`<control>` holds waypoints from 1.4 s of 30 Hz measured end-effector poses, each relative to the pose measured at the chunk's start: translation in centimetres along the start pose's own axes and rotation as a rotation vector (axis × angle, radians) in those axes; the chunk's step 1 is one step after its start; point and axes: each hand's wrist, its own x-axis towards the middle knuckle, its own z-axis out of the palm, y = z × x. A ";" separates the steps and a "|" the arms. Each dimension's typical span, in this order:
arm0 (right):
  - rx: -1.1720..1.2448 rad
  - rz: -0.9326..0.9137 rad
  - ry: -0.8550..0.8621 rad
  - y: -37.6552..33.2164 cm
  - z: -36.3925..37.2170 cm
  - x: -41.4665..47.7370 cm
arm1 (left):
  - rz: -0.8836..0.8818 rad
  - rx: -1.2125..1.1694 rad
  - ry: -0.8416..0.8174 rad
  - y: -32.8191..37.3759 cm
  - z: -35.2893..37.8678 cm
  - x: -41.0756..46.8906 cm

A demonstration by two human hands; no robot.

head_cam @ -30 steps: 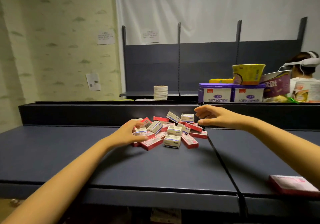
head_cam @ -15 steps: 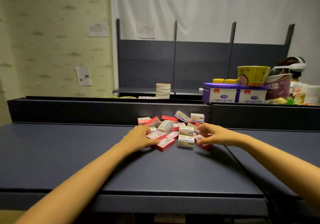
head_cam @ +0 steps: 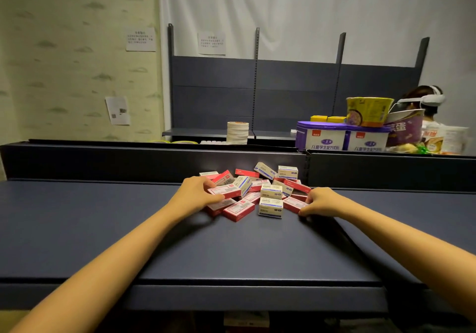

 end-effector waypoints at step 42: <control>0.332 -0.254 -0.340 32.4 -10.0 -9.7 | 0.045 -0.228 -0.480 24.5 18.9 -5.2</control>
